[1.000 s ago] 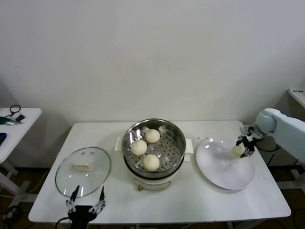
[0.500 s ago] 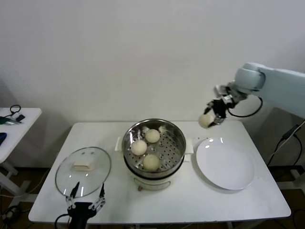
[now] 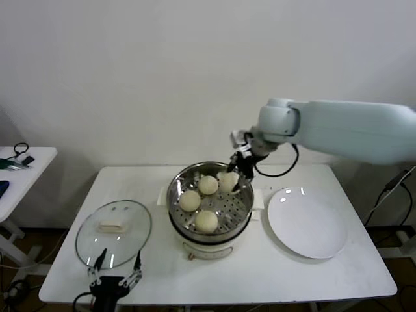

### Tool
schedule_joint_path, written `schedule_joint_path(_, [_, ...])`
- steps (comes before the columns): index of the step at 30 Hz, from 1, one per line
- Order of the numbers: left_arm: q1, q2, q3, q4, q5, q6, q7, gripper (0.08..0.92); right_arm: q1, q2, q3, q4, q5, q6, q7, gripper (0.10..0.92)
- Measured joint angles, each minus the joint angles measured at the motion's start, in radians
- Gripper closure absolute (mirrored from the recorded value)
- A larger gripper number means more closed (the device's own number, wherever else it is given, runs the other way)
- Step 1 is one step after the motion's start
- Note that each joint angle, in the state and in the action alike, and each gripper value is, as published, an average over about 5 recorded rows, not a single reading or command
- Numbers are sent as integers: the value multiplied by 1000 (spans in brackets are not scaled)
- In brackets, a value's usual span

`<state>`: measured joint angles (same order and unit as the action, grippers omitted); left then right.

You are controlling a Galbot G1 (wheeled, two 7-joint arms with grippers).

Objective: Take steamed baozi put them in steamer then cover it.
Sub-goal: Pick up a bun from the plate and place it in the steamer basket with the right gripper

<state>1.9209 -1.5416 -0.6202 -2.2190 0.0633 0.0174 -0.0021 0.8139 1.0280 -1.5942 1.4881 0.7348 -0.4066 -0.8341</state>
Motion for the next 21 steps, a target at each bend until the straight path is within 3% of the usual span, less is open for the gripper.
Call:
schedule_joint_path(16, [-2,1,-10,3,-3,2,0,177,-148,64,17,-78,-89,-29,34,391])
schedule_joint_path(21, [-2,1,-10,2,-5,7,0,177,-154,70,21,-93,-94,-20,32,326])
